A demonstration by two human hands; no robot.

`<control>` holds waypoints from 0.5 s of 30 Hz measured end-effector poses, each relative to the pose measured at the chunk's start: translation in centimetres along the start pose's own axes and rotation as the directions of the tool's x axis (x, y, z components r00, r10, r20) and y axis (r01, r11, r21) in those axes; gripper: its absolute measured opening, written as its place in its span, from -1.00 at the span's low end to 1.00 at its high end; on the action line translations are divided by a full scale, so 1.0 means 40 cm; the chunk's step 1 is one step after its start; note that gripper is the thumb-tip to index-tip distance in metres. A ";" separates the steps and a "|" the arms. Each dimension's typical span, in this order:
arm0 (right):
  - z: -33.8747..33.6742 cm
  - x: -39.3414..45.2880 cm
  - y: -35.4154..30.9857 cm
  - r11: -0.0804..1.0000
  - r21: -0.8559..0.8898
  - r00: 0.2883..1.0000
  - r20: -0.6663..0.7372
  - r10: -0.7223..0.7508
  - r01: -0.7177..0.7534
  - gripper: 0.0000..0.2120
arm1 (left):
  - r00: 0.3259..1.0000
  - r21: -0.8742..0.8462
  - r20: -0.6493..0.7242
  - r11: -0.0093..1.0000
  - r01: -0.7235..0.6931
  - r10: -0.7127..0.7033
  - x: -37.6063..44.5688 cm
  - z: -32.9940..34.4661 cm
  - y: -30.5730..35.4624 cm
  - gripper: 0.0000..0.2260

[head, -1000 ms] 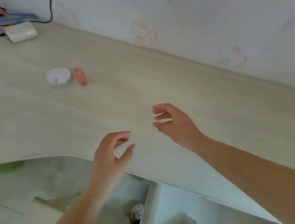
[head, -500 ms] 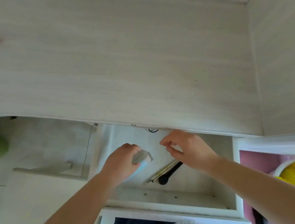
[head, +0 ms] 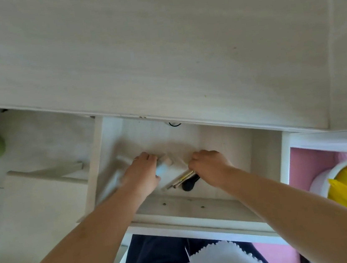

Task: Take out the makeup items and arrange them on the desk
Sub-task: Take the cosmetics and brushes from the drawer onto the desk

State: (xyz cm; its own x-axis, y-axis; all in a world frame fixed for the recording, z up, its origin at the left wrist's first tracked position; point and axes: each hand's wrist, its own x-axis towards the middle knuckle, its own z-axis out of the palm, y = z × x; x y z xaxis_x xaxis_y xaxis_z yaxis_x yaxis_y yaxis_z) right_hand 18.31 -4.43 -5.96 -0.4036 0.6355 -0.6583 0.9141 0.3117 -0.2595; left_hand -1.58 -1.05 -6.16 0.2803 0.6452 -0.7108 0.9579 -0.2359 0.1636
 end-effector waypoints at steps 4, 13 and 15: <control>-0.010 0.018 0.006 0.997 -0.075 0.999 0.033 -0.031 0.033 -0.70 | 0.999 -0.005 -0.022 1.000 0.026 -0.026 0.010 0.012 0.003 -0.59; 0.008 0.041 -0.008 0.971 -0.214 0.994 0.040 -0.100 0.106 -0.69 | 0.998 -0.079 -0.053 0.997 0.018 -0.022 -0.006 0.009 -0.017 -0.65; 0.010 0.042 -0.012 0.972 -0.217 0.996 0.034 -0.085 0.090 -0.67 | 0.998 -0.111 -0.059 0.994 -0.003 -0.004 -0.018 -0.004 -0.023 -0.68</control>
State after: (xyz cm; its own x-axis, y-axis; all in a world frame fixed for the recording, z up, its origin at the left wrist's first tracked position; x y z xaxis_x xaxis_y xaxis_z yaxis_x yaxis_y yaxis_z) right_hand 17.22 -3.80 -7.24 -0.4782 0.5823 -0.6575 0.8432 0.5137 -0.1584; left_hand -2.66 -1.16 -5.69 0.2800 0.6876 -0.6699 0.9581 -0.1559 0.2404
